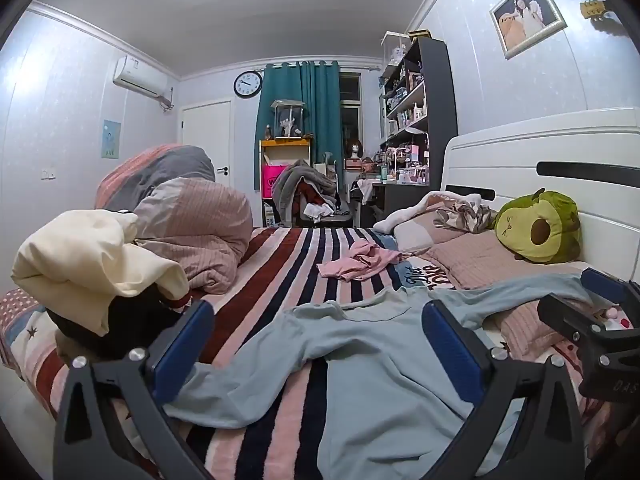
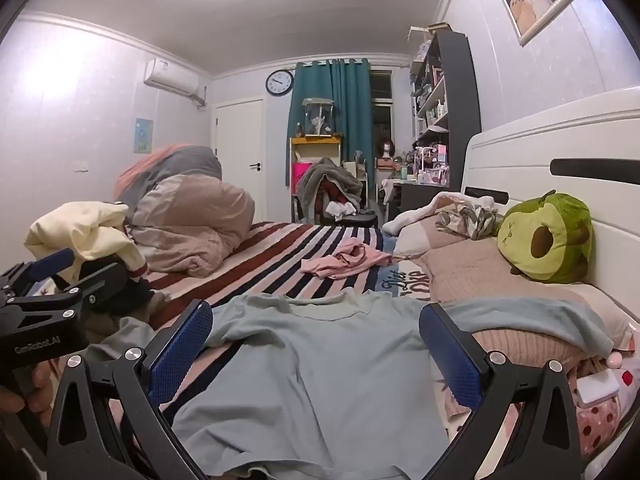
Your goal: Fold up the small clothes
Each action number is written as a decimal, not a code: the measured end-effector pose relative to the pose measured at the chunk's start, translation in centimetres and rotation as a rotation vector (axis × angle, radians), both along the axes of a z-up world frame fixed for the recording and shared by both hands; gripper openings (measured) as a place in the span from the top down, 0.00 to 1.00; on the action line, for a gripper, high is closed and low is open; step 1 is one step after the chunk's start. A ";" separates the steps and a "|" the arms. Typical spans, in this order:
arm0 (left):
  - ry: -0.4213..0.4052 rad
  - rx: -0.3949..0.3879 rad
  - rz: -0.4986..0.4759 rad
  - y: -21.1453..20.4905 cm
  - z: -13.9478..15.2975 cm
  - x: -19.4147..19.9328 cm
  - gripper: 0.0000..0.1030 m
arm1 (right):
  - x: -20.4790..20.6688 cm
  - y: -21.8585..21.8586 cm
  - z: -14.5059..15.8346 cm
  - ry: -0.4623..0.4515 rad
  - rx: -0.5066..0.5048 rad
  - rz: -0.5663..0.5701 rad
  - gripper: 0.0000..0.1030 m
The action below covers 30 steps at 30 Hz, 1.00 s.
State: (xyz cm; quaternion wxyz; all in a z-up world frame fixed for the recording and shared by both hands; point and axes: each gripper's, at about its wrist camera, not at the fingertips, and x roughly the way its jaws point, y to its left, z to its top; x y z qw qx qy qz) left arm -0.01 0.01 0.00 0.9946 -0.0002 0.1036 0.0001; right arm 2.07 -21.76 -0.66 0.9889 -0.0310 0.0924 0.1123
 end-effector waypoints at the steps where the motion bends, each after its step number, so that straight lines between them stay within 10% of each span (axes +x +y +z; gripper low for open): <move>1: 0.002 0.003 0.000 0.0 0.0 0.0 0.01 | 0.1 0.0 0.0 0.022 0.002 0.003 0.01; 30: 0.000 0.007 -0.002 0.0 0.0 -0.4 0.01 | -0.2 0.0 -0.2 0.013 0.001 0.007 0.01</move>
